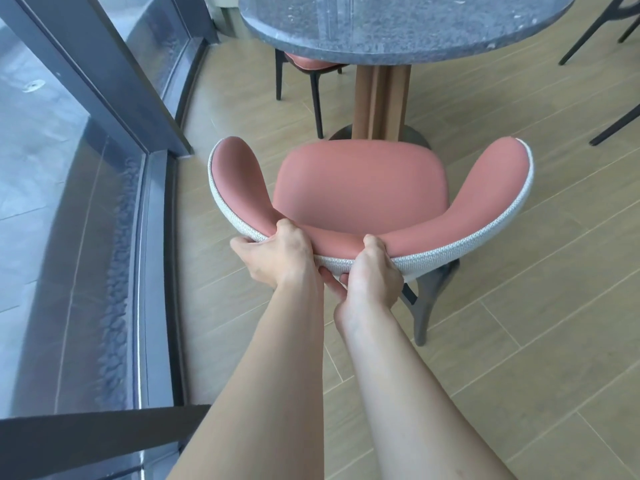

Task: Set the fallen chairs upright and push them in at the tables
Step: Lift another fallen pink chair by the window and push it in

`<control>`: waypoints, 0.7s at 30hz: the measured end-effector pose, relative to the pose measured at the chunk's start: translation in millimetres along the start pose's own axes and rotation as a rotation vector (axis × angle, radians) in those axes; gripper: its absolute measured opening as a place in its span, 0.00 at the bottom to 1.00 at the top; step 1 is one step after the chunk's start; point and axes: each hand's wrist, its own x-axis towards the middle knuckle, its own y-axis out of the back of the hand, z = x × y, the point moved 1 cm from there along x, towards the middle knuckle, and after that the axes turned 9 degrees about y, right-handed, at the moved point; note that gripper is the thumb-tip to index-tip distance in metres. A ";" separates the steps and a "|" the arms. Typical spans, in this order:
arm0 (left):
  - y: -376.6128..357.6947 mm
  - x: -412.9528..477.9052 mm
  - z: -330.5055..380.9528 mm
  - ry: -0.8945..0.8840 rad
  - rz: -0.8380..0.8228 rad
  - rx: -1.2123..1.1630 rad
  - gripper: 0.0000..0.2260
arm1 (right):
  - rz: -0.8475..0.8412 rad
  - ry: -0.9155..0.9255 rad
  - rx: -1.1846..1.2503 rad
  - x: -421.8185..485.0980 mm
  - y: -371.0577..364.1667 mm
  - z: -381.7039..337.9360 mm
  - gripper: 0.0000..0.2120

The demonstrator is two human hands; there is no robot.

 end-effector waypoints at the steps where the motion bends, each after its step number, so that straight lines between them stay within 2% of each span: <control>1: -4.6 -0.3 3.2 0.003 0.005 0.009 0.13 | 0.003 -0.002 -0.010 3.5 -4.5 -2.7 0.14; 3: -14.9 1.2 8.1 -0.002 0.017 0.031 0.13 | 0.006 -0.009 -0.004 10.9 -13.9 -7.9 0.17; 9: -38.2 9.1 13.6 -0.003 -0.006 0.021 0.15 | 0.041 0.009 -0.015 30.5 -33.3 -13.2 0.15; 12: -39.7 11.7 13.0 -0.028 0.004 -0.005 0.15 | 0.066 0.039 -0.018 33.1 -35.5 -11.0 0.12; 15: -39.1 11.3 13.6 -0.045 -0.004 0.004 0.14 | 0.018 0.070 -0.126 29.7 -31.9 -13.9 0.09; 17: -38.3 9.5 14.7 -0.028 -0.018 -0.005 0.16 | -0.124 0.083 -0.328 26.0 -18.0 -22.8 0.14; 19: -33.6 4.3 18.6 -0.067 -0.045 0.021 0.19 | -0.302 0.181 -0.762 21.1 6.6 -35.4 0.22; 20: -29.8 1.8 20.4 -0.143 -0.051 0.071 0.20 | -0.326 0.354 -1.030 20.2 20.4 -43.4 0.25; 21: -25.7 0.7 21.1 -0.276 -0.041 0.161 0.22 | -0.308 0.636 -1.219 19.7 31.9 -53.8 0.25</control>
